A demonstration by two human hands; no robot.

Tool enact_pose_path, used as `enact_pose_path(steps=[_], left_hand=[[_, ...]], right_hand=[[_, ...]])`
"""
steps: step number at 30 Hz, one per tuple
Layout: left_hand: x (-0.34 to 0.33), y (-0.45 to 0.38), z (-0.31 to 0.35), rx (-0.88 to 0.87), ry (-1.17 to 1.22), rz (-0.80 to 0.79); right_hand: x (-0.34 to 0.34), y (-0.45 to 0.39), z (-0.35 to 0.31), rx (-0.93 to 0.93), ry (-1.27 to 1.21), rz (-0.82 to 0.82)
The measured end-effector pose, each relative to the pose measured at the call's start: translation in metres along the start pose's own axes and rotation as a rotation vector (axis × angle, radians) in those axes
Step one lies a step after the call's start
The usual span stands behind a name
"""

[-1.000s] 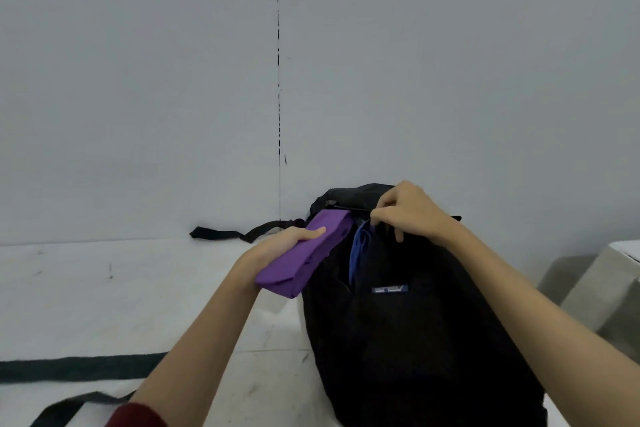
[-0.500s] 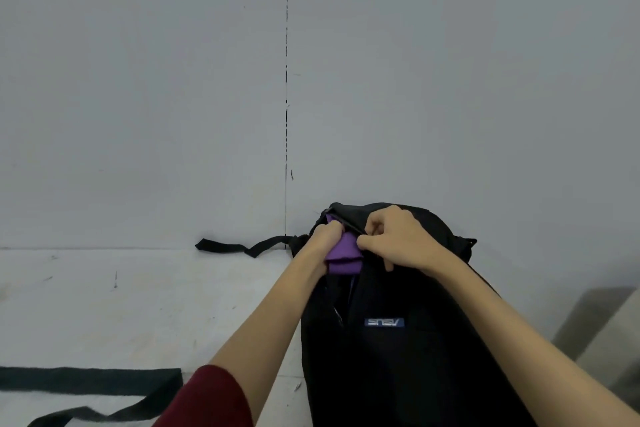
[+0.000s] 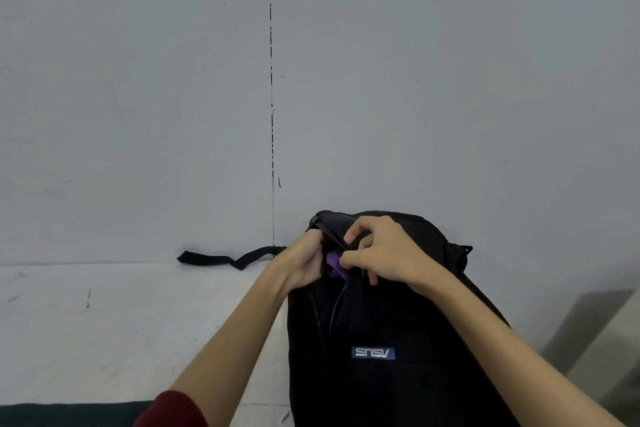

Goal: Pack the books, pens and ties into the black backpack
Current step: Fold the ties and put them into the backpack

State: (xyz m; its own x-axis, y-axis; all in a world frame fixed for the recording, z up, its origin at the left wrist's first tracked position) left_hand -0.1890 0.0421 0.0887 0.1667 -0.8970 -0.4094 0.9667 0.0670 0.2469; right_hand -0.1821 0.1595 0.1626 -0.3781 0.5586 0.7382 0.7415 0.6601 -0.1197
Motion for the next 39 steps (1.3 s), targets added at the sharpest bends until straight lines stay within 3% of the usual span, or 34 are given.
enact_pose_path(steps=[2, 6, 8, 13, 17, 20, 23, 26, 29, 32, 39], left_hand=[[0.005, 0.002, 0.001, -0.027, -0.028, -0.014], [0.016, 0.002, -0.003, -0.194, -0.311, 0.355], [0.021, 0.002, -0.005, -0.231, -0.419, 0.434], [0.038, 0.028, 0.001, -0.211, -0.594, 0.230], [0.055, 0.052, -0.003, -0.517, -1.032, 0.380], [0.058, 0.062, -0.025, -0.511, -1.303, 0.280], [0.057, 0.082, -0.025, -0.645, -1.263, 0.302], [0.070, 0.114, -0.014, -0.722, -1.075, 0.460], [0.106, 0.153, -0.008, -0.652, -0.984, 0.591], [0.164, 0.206, -0.015, -0.506, -1.051, 0.718], [0.325, 0.374, -0.043, 0.027, -1.354, 1.052]], right_hand=[[-0.007, -0.003, -0.003, 0.012, 0.029, -0.018], [-0.020, -0.009, -0.007, 0.024, 0.107, -0.017], [-0.023, -0.009, -0.005, 0.017, 0.116, -0.025], [-0.023, -0.007, -0.001, 0.072, 0.049, 0.003], [-0.041, 0.002, -0.004, 0.187, 0.545, 0.003], [-0.063, 0.012, -0.006, 0.251, 0.804, -0.017], [-0.071, 0.014, -0.021, 0.283, 0.859, 0.012], [-0.086, 0.018, -0.044, 0.339, 0.776, 0.074], [-0.125, 0.025, -0.069, 0.410, 0.609, 0.021], [-0.183, 0.030, -0.094, 0.494, 0.445, -0.124], [-0.321, 0.054, -0.164, 0.567, 0.244, -0.516]])
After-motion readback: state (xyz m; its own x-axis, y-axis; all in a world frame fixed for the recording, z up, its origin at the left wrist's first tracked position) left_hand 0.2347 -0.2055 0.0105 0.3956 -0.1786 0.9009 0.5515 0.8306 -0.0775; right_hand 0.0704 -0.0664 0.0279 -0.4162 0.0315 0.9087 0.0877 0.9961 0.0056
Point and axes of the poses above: each hand's wrist, its own y-axis away from the middle knuckle, its own x-axis out of the back of the hand, z = x × y, the point moved 5 cm from there along -y, towards the middle knuckle, and after that the axes turned 2 degrees about x, right-handed, at the moved point
